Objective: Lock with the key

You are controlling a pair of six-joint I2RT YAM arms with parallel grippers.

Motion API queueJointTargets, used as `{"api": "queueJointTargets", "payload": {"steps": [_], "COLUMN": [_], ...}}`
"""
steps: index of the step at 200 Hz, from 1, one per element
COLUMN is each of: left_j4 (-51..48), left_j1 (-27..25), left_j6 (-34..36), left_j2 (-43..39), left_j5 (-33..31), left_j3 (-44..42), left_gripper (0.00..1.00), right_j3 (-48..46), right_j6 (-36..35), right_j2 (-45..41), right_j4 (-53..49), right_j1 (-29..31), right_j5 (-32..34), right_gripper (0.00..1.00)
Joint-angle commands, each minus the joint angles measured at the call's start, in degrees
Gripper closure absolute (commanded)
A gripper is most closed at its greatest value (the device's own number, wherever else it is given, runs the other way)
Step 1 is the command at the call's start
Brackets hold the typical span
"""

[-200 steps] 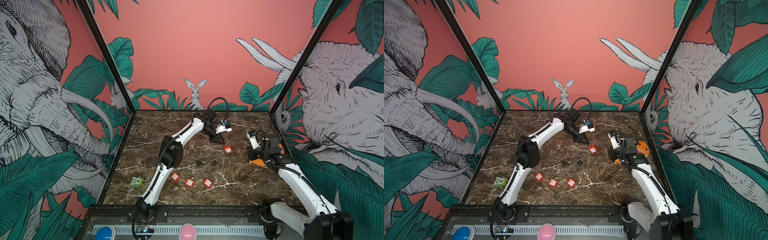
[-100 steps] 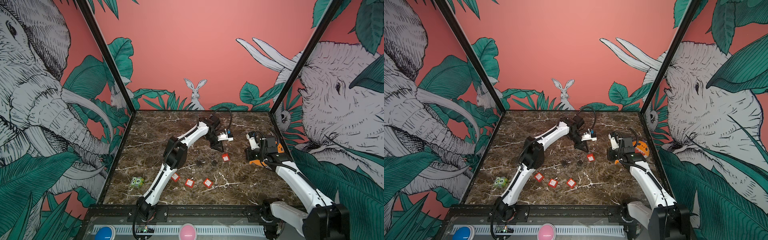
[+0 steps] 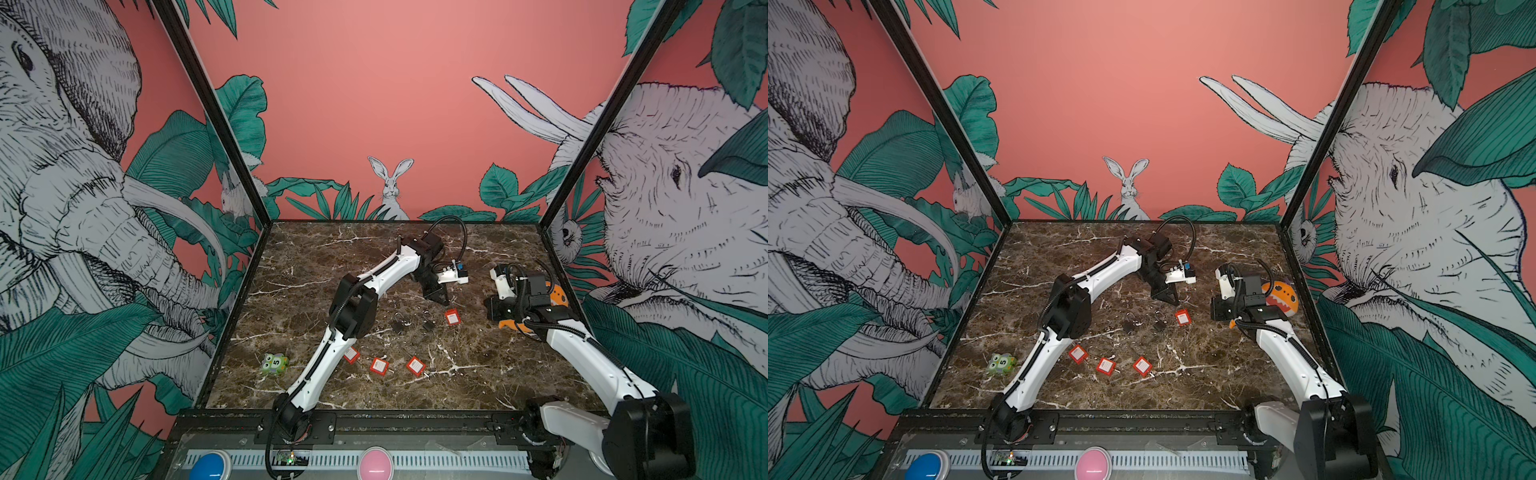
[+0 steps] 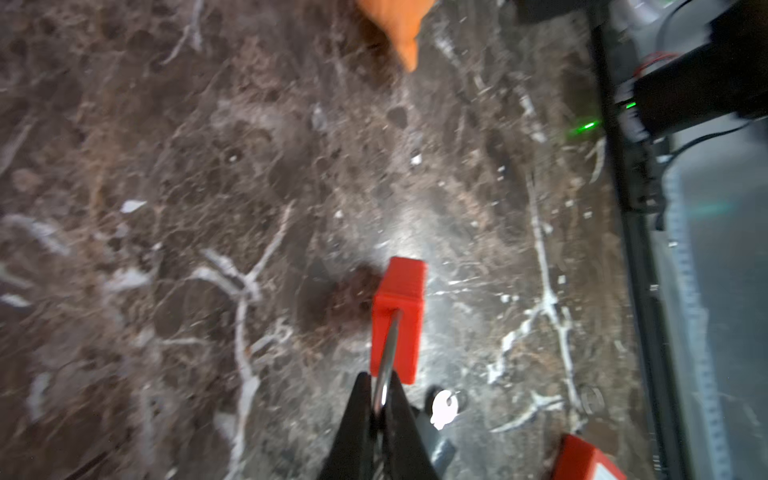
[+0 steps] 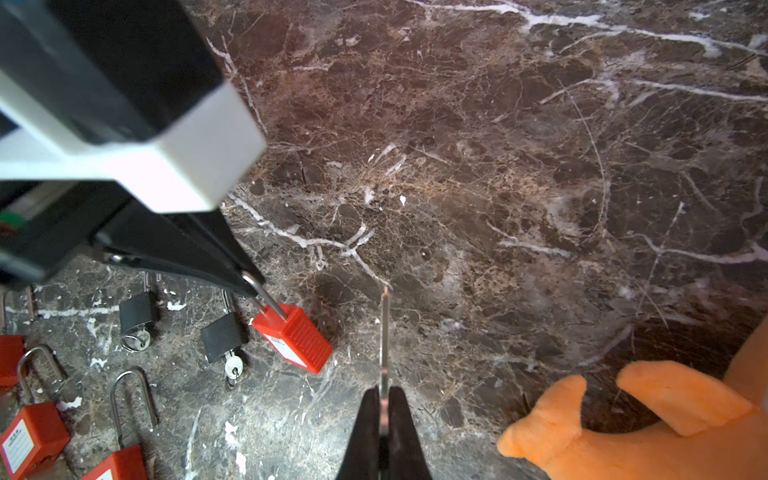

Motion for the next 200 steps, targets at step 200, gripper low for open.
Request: {"api": "queueJointTargets", "payload": {"steps": [200], "left_j4": [43.2], "left_j1": [7.1], "left_j6": [-23.3], "left_j2": [-22.7], "left_j5": [-7.1], "left_j3": [-29.1], "left_gripper": [0.62], "right_j3": [1.1], "right_j6": [6.7], "right_j2": [10.6], "right_j4": [2.9], "right_j1": [4.7], "right_j5": [-6.6], "right_gripper": [1.0]}}
